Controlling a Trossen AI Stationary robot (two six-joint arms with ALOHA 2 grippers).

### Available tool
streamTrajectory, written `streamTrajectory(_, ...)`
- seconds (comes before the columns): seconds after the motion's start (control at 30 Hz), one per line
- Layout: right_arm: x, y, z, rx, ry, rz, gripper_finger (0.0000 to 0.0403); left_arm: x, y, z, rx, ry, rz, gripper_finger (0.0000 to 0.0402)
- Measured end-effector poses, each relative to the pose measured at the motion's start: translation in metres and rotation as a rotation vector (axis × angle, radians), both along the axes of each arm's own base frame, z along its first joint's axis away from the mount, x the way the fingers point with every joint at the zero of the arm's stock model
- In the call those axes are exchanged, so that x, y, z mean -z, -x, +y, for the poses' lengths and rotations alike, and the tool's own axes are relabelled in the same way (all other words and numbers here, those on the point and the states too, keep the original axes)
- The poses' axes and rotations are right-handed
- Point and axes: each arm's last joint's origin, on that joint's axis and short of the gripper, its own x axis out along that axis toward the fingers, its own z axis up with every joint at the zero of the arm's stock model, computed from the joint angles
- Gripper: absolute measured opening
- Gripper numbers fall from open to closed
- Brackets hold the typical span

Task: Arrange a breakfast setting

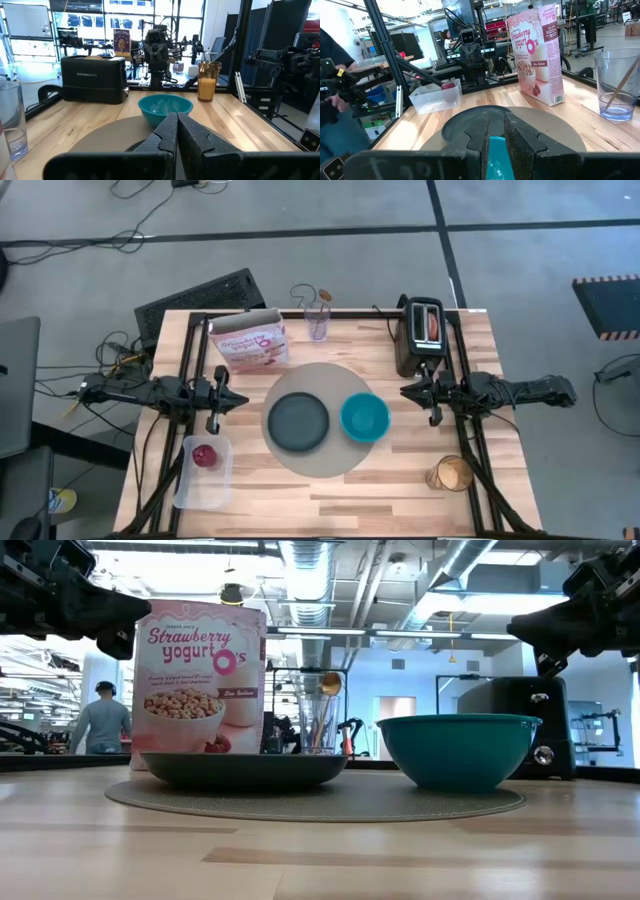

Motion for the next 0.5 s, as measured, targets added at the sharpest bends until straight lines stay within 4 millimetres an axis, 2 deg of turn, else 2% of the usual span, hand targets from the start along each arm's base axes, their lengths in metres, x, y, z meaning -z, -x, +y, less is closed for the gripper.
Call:
streamTrajectory(0.33,0.0,0.0,0.0,0.0,0.0,0.0,0.0087,-0.0001,0.0,0.0,0.001,0.004,0.0,0.0)
streamTrajectory(0.5,0.0,0.0,0.0,0.0,0.0,0.0,0.0087,-0.0004,0.0,0.0,0.005,0.094,-0.002,0.0)
